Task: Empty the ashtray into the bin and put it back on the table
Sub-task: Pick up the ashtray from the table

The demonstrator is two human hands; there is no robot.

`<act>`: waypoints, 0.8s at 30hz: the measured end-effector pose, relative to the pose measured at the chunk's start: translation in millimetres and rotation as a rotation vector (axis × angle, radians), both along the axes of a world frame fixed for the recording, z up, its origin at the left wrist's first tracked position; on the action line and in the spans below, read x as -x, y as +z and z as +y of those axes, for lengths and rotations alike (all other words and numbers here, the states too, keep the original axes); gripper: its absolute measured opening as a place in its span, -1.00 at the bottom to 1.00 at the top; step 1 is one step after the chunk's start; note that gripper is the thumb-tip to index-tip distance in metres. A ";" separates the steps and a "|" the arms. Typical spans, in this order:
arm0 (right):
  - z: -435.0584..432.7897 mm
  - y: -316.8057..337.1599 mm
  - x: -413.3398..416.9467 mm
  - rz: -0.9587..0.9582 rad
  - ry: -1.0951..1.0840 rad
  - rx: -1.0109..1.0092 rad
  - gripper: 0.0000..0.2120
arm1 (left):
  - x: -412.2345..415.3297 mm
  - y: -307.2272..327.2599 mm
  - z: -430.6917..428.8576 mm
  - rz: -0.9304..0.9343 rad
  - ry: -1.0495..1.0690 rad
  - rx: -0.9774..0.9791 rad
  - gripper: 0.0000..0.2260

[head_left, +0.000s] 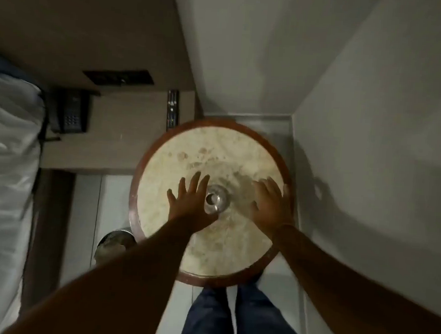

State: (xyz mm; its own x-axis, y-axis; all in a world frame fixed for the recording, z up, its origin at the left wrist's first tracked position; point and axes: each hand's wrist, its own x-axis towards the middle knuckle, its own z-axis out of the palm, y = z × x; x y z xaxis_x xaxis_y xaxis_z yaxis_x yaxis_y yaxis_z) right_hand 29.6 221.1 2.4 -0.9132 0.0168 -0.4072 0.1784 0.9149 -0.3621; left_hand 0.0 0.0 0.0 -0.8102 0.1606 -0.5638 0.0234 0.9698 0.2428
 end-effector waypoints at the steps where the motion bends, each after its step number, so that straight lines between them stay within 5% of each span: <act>1: -4.2 -21.5 -9.4 -0.020 -0.009 0.005 -0.48 | -6.0 -21.2 1.1 -0.049 0.033 0.011 0.06; 8: -19.1 -105.7 -56.6 -0.001 -0.073 0.118 -0.54 | -21.0 -120.7 11.7 -0.057 0.068 0.037 0.16; 19: -38.9 -118.1 -41.7 0.149 -0.312 0.222 -0.69 | -1.2 -140.5 18.2 0.041 -0.110 0.047 -0.06; 24: -45.0 -118.4 -41.5 0.031 -0.479 0.400 -0.60 | 0.9 -137.8 19.5 0.065 -0.096 -0.002 -0.13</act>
State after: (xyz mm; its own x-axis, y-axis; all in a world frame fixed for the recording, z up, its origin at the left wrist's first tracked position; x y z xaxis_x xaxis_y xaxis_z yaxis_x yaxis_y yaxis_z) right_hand 71.1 176.1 -115.9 -0.8534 0.2788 -0.4404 0.5192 0.5289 -0.6713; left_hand -0.9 19.5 -137.8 -0.8259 0.2402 -0.5101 0.1320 0.9619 0.2393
